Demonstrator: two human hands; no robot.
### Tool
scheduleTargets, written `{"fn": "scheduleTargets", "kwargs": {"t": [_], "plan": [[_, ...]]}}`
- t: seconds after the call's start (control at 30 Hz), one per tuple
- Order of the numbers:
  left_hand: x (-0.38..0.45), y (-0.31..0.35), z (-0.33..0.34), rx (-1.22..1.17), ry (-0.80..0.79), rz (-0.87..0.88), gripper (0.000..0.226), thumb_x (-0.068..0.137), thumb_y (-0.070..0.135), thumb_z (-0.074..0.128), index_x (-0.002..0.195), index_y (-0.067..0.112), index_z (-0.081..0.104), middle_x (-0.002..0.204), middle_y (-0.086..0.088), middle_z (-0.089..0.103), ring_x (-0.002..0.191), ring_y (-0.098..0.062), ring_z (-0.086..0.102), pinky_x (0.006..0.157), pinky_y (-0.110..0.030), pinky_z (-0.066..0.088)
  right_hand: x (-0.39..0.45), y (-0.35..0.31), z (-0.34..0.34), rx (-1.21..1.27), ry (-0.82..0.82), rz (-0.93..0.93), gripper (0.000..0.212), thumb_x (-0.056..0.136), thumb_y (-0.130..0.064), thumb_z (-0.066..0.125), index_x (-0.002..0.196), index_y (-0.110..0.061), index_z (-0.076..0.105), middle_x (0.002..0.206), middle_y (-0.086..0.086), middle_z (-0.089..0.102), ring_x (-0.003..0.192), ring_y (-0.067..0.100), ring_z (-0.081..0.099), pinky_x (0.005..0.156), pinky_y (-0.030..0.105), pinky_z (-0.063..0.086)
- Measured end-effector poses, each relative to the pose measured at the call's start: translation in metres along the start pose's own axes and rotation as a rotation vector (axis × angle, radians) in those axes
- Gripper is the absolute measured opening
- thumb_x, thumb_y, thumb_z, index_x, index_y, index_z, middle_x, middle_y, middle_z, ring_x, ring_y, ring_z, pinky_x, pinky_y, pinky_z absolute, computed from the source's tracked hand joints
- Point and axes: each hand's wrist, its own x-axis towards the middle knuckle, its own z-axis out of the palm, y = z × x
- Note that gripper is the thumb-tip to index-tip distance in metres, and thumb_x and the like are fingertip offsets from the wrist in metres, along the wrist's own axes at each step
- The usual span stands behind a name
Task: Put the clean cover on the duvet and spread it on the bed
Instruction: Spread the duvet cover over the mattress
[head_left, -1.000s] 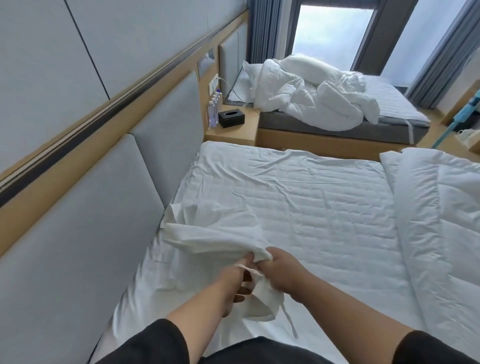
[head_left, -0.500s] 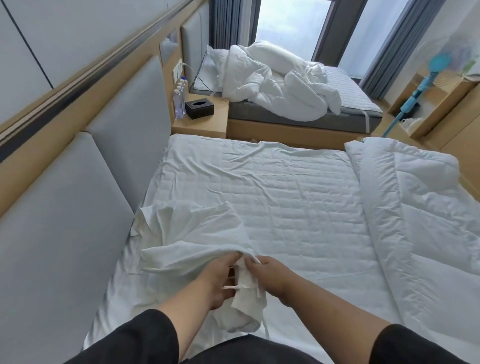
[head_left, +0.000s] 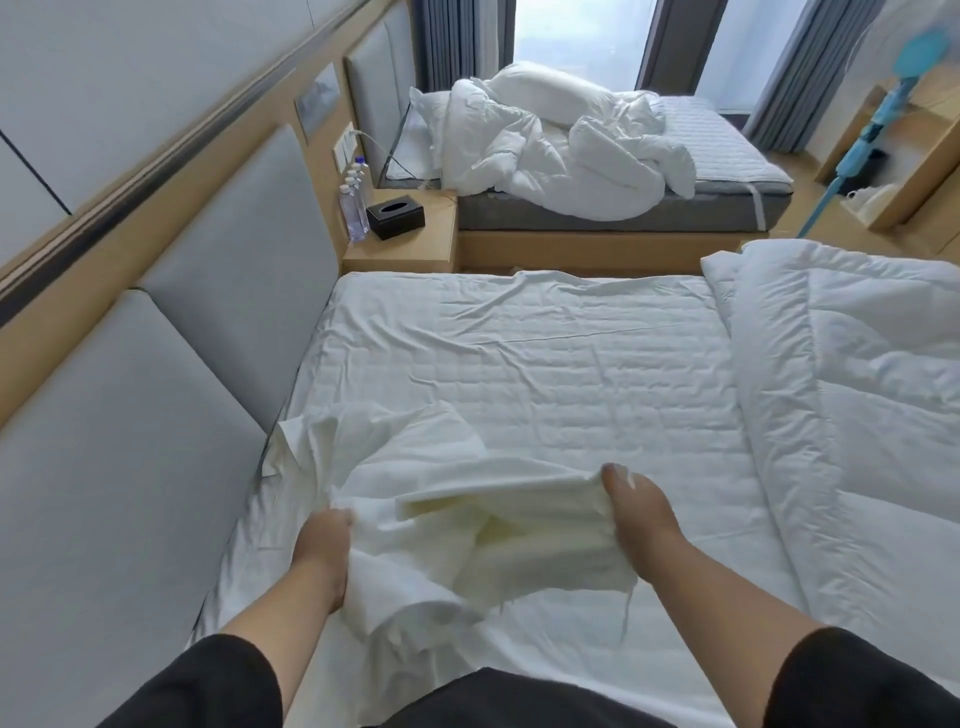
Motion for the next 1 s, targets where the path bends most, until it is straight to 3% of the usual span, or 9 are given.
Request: {"fn": "scheduleTargets", "kwargs": {"t": [0.13,0.2,0.27,0.37,0.47,0.7,0.83,0.9,1.0], "plan": [[-0.035,-0.013,0.022,0.104,-0.188,0.068,0.042,0.069,0.033,0.077,0.097,0.006,0.062,0.094,-0.017,0.067,0.089,-0.033,0.067,0.079,-0.045,0.055,0.002,0.011,-0.011,-0.728,-0.424,-0.251,0.064,0.066,-0.060,0.080,0.109,-0.025,0.047,0.102,-0.006,0.057,0.092,0.019,0.056,0.068,0.034,0.042],[-0.045,-0.012,0.030,0.365,-0.136,0.189,0.039,0.059,0.030,0.075,0.085,0.006,0.058,0.084,-0.012,0.065,0.080,-0.030,0.064,0.072,-0.039,0.051,0.012,0.006,-0.023,-1.047,-0.441,-0.326,0.053,0.071,-0.048,0.080,0.108,-0.025,0.050,0.111,0.000,0.062,0.097,0.023,0.058,0.072,0.034,0.045],[-0.047,-0.010,0.029,0.553,-0.038,0.262,0.026,0.071,0.024,0.068,0.093,0.011,0.062,0.092,-0.008,0.069,0.085,-0.030,0.065,0.078,-0.039,0.054,0.029,-0.009,-0.046,-1.150,-0.330,-0.393,0.031,0.083,-0.039,0.071,0.106,-0.022,0.060,0.118,0.006,0.065,0.103,0.026,0.061,0.080,0.033,0.050],[-0.053,0.017,0.020,0.597,0.074,0.367,0.020,0.086,0.034,0.067,0.103,0.023,0.063,0.099,-0.004,0.068,0.089,-0.027,0.063,0.083,-0.042,0.054,0.049,-0.052,-0.096,-1.021,-0.088,-0.471,0.018,0.089,-0.034,0.061,0.100,-0.020,0.065,0.113,0.008,0.067,0.104,0.030,0.064,0.079,0.033,0.050],[-0.073,0.065,0.009,0.565,0.179,0.553,0.030,0.077,0.049,0.064,0.104,0.035,0.061,0.101,0.000,0.067,0.090,-0.028,0.061,0.078,-0.037,0.049,0.050,-0.106,-0.137,-0.826,0.109,-0.563,0.010,0.084,-0.025,0.056,0.085,-0.018,0.063,0.102,0.008,0.069,0.096,0.033,0.063,0.077,0.035,0.052],[-0.132,0.173,-0.033,0.476,0.384,0.910,0.051,0.070,0.033,0.041,0.114,0.031,0.067,0.108,-0.004,0.071,0.097,-0.035,0.062,0.081,-0.040,0.047,-0.001,-0.233,-0.198,-0.516,0.361,-0.873,0.013,0.082,-0.016,0.055,0.085,-0.016,0.068,0.092,0.010,0.070,0.092,0.034,0.061,0.073,0.032,0.040],[-0.153,0.236,-0.073,0.322,0.544,1.080,0.045,0.081,0.026,0.047,0.122,0.034,0.064,0.114,-0.003,0.071,0.104,-0.033,0.063,0.090,-0.042,0.051,-0.043,-0.280,-0.230,-0.142,0.499,-1.005,0.015,0.069,-0.026,0.046,0.063,-0.014,0.053,0.063,0.000,0.048,0.065,0.021,0.044,0.060,0.032,0.031],[-0.160,0.265,-0.095,0.168,0.620,1.169,0.055,0.085,0.017,0.050,0.135,0.038,0.053,0.133,0.001,0.064,0.123,-0.029,0.057,0.107,-0.039,0.044,-0.054,-0.291,-0.243,0.138,0.583,-1.017,0.024,0.069,-0.028,0.048,0.060,-0.008,0.039,0.057,0.000,0.035,0.056,0.014,0.031,0.054,0.031,0.028],[-0.161,0.291,-0.121,0.099,0.715,1.191,0.050,0.089,0.026,0.050,0.136,0.041,0.048,0.133,0.003,0.062,0.123,-0.029,0.056,0.102,-0.038,0.044,-0.059,-0.297,-0.248,0.376,0.607,-0.930,0.036,0.070,-0.036,0.056,0.071,0.000,0.051,0.063,0.005,0.042,0.061,0.017,0.036,0.057,0.032,0.031]]}}
